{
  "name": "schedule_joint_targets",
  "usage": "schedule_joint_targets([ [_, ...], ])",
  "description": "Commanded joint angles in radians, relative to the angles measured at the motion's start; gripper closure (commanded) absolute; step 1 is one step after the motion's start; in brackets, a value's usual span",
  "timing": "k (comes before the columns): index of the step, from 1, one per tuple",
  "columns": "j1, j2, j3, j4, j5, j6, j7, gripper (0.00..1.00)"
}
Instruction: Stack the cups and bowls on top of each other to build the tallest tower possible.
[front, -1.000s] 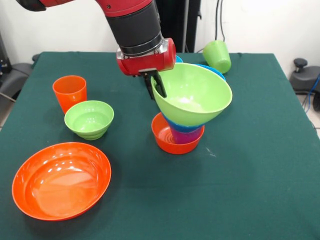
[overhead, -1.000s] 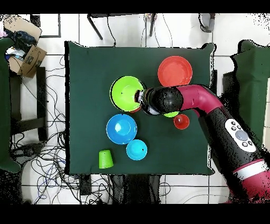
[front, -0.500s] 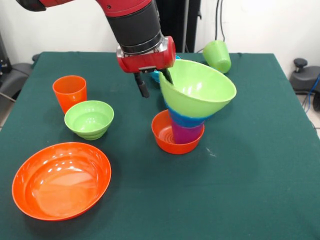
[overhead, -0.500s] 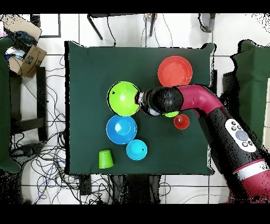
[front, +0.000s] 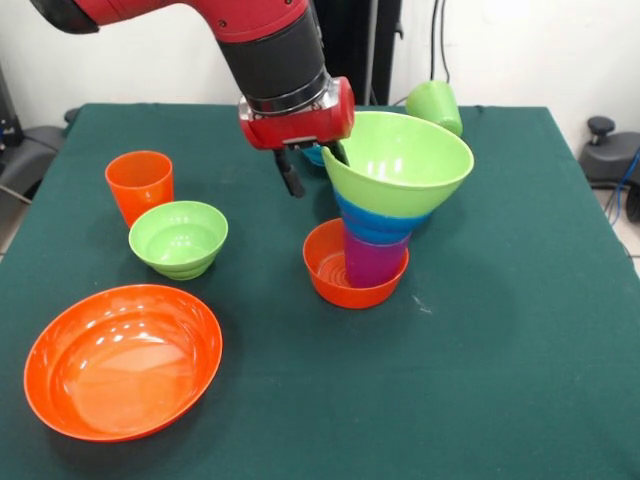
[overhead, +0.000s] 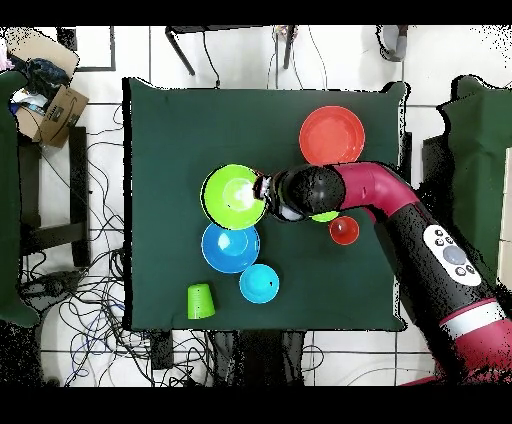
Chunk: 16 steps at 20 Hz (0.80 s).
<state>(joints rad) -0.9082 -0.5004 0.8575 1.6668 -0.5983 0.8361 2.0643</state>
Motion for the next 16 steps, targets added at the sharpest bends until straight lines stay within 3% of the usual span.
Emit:
schedule_joint_targets([
  [1,0.049,0.033,-0.065,-0.001,-0.050,0.068,-0.184,0.00],
  [11,0.043,0.028,-0.065,0.005,-0.050,0.063,-0.179,0.00],
  [16,0.027,-0.023,-0.038,0.043,-0.005,0.102,-0.174,0.00],
])
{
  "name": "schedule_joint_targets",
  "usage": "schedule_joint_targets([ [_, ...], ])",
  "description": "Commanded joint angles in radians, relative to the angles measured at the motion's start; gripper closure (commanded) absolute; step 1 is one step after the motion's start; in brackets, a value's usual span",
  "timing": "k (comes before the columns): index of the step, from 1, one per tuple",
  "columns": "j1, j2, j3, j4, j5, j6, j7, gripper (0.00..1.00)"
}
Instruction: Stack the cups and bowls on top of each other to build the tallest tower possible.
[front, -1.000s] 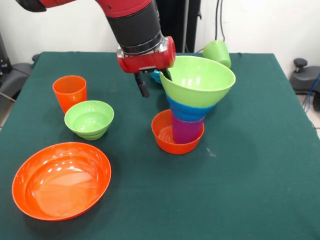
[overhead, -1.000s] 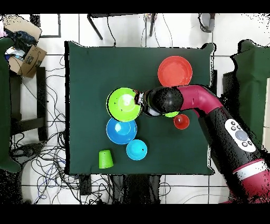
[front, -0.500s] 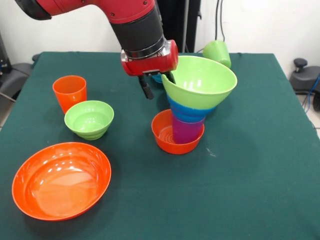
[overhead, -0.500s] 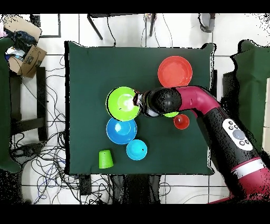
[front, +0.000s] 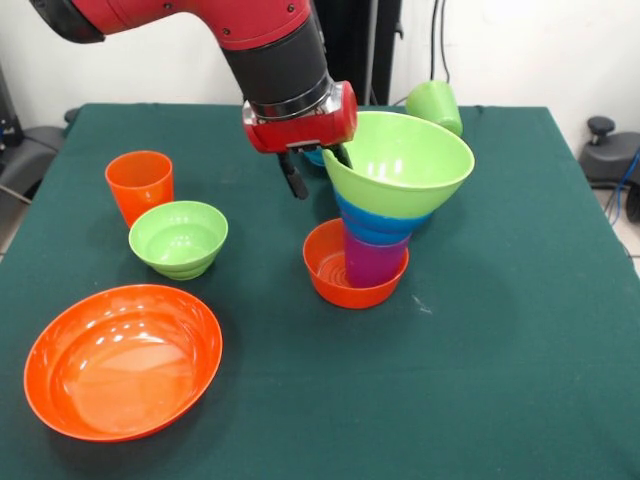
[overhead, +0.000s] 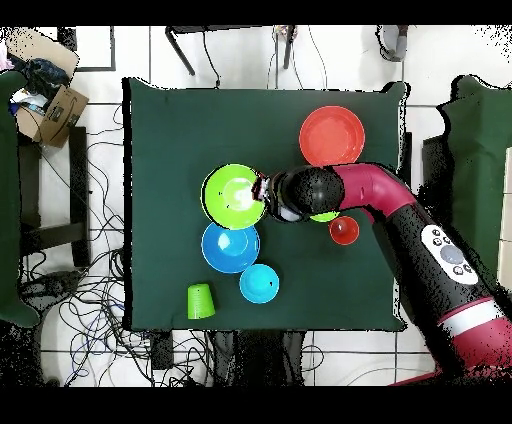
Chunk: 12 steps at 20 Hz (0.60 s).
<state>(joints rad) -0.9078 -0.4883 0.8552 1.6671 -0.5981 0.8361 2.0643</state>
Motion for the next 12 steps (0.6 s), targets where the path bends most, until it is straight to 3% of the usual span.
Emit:
schedule_joint_targets([
  [1,0.015,-0.065,-0.024,0.072,0.008,0.103,-0.166,0.00],
  [12,-0.023,-0.220,0.045,0.150,0.135,0.172,-0.165,0.00],
])
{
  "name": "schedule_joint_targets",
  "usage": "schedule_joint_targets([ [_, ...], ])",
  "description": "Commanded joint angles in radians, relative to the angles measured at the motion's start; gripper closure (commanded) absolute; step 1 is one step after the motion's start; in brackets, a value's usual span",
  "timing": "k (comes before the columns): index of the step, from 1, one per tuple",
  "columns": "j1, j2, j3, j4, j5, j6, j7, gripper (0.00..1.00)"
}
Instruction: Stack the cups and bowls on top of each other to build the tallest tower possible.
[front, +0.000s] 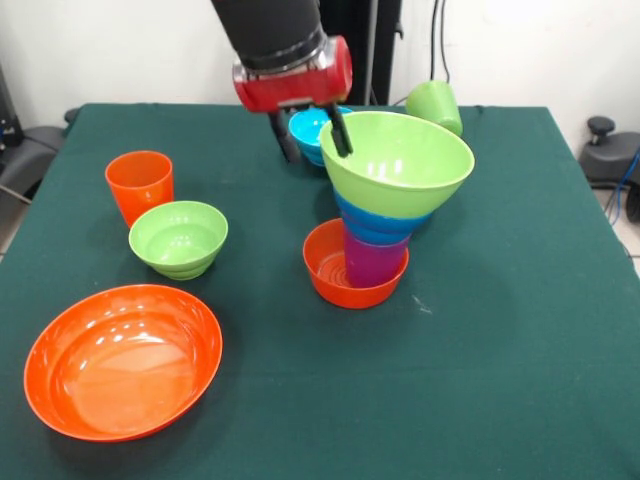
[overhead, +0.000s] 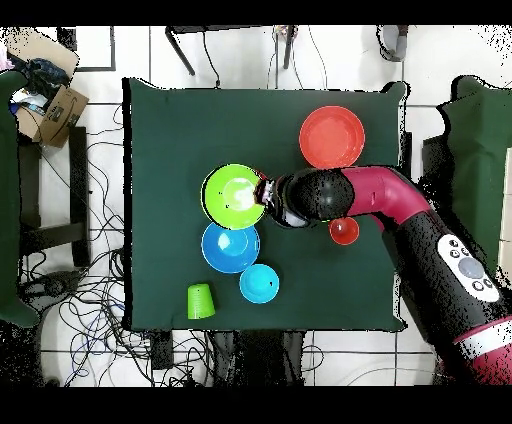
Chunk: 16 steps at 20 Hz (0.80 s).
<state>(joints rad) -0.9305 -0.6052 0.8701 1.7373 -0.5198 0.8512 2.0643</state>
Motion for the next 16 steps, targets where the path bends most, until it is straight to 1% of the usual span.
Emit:
schedule_joint_targets([
  [1,-0.004,-0.114,0.038,0.084,0.070,0.165,-0.169,0.00],
  [6,-0.018,-0.169,0.066,0.091,0.124,0.202,-0.179,0.00],
  [10,-0.014,-0.189,0.086,0.051,0.149,0.201,-0.176,0.00],
  [14,0.008,-0.252,0.062,-0.042,0.133,0.225,-0.160,0.00],
  [15,0.016,-0.265,0.047,-0.072,0.105,0.215,-0.159,0.00],
  [16,0.022,-0.261,0.036,-0.101,0.088,0.217,-0.164,0.00],
])
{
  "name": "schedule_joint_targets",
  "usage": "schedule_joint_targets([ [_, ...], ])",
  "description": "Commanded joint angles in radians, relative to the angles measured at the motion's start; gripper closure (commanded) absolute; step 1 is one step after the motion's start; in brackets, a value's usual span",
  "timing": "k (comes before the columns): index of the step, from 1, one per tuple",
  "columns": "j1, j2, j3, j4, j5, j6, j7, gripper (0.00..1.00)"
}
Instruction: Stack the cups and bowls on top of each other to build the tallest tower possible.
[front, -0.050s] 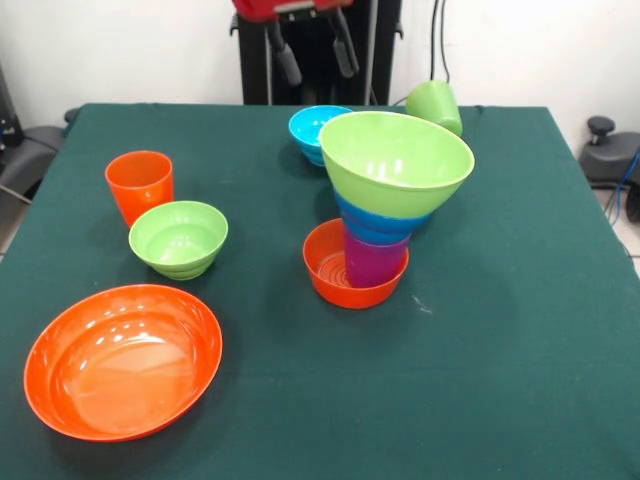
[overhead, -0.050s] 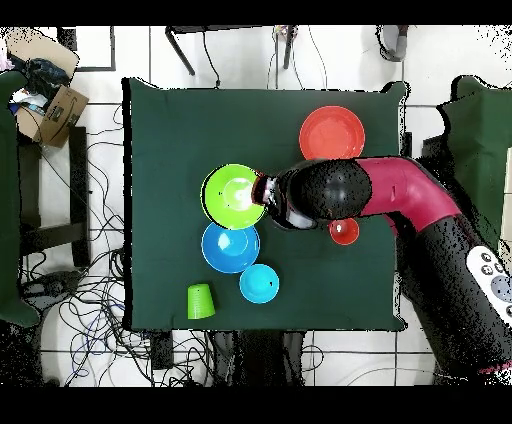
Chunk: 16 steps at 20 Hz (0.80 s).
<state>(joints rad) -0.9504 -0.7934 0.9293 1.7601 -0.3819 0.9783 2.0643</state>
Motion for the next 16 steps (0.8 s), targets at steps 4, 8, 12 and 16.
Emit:
schedule_joint_targets([
  [4,0.066,-0.025,-0.068,-0.241,-0.116,0.101,-0.191,0.00],
  [8,0.083,0.042,-0.095,-0.330,-0.153,0.126,-0.227,0.00],
  [12,0.092,0.094,-0.098,-0.410,-0.172,0.160,-0.272,0.00],
  [16,0.095,0.134,-0.096,-0.469,-0.190,0.177,-0.305,0.00],
])
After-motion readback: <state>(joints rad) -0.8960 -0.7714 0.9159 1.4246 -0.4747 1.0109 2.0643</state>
